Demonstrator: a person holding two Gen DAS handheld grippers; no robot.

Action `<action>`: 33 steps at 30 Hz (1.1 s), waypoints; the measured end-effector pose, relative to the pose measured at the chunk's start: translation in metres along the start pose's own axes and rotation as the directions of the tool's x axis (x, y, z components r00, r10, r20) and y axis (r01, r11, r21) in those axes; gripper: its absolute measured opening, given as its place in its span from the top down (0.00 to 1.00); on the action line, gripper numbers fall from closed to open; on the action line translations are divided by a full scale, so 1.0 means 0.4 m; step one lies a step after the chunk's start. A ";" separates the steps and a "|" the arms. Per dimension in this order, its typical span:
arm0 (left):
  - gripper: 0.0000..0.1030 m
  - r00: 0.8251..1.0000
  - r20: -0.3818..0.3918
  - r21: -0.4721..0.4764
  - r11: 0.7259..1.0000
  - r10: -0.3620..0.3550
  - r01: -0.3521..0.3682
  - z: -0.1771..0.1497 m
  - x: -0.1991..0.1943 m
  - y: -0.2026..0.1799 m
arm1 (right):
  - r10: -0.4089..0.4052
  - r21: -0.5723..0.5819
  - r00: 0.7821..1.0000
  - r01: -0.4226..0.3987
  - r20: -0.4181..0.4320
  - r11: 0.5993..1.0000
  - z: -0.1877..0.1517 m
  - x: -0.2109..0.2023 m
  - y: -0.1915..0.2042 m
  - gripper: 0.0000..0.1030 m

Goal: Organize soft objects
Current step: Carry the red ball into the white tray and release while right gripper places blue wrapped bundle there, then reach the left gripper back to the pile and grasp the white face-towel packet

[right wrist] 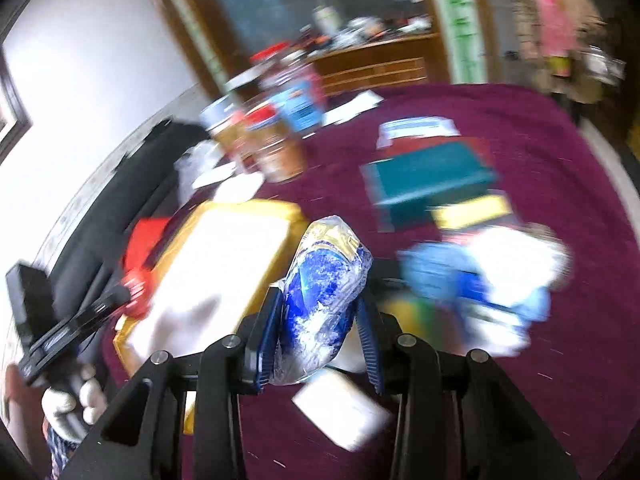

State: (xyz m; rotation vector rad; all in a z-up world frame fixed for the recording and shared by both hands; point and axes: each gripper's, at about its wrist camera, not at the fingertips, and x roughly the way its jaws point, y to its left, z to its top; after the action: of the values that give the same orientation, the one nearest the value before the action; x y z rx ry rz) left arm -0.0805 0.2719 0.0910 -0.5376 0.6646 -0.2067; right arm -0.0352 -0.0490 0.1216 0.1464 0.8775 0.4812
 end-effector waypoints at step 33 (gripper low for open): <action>0.28 0.996 -0.078 -0.180 0.983 -0.042 0.027 0.009 0.076 0.037 | -0.059 -0.128 0.997 0.064 0.040 0.990 0.015 0.122 0.147 0.38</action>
State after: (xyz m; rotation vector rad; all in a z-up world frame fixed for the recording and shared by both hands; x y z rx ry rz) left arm -0.0545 0.2754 0.0694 -0.7163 0.7577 -0.2037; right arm -0.0245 0.0260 0.1099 0.0091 0.8102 0.4749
